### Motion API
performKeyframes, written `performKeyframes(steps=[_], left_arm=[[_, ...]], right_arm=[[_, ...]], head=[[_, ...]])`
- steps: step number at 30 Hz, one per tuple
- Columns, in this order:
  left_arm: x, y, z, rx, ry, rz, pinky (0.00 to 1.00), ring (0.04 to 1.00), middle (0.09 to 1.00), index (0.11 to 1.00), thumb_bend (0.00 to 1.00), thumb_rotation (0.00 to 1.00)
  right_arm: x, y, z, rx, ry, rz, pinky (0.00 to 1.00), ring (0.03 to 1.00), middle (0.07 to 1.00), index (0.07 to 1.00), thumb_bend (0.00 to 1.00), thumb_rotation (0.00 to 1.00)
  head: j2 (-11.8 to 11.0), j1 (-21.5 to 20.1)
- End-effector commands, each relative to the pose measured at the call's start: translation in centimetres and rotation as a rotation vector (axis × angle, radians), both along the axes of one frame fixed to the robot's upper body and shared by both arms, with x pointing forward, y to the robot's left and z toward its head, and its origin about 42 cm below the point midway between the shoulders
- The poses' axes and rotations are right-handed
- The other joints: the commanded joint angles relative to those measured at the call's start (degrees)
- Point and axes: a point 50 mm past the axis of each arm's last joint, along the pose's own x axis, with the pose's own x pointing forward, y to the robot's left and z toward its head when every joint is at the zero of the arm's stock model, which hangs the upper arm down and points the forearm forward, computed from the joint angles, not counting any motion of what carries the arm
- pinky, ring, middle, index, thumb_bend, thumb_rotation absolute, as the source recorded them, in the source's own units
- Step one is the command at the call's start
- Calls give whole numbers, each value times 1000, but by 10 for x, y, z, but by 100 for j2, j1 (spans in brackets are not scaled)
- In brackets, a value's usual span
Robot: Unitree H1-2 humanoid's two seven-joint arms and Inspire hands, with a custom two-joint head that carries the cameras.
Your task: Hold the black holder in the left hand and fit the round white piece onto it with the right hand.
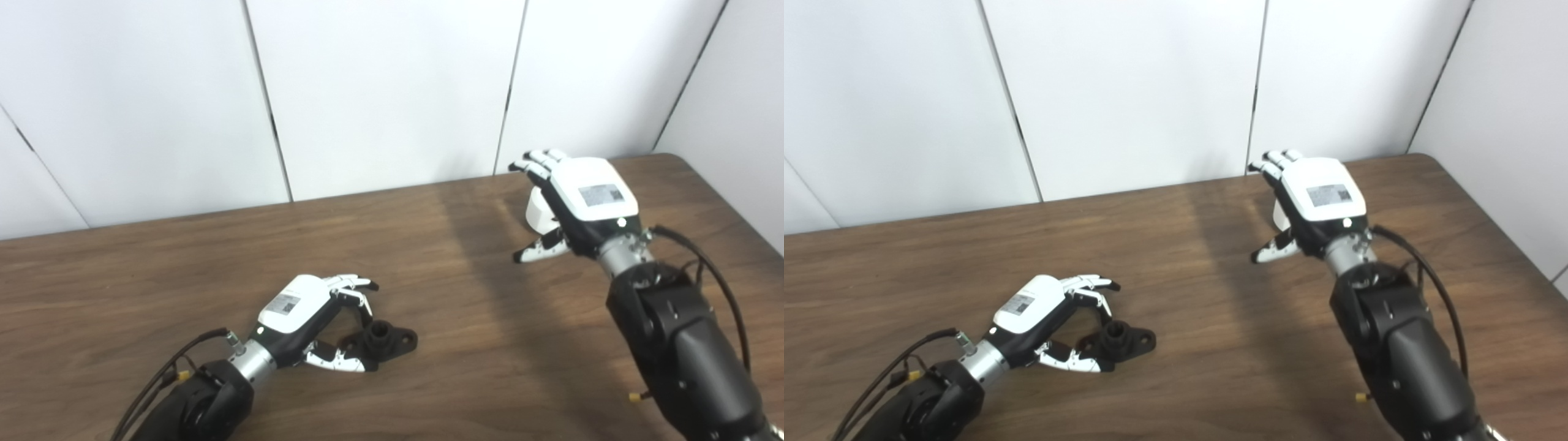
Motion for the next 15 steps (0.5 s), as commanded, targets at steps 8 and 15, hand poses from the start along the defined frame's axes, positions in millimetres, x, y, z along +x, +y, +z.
performKeyframes(steps=[8, 15], left_arm=[[-12, 47, -45, 199, 136, 29, 750, 868, 853, 487, 524, 60], [-12, 52, -50, 169, 140, 11, 733, 865, 847, 487, 523, 59]], right_arm=[[33, -24, 33, -88, -76, -150, 928, 1000, 973, 870, 902, 294], [61, -40, 31, -61, -23, -219, 938, 1000, 999, 889, 898, 293]], head=[[-187, -382], [-220, -438]])
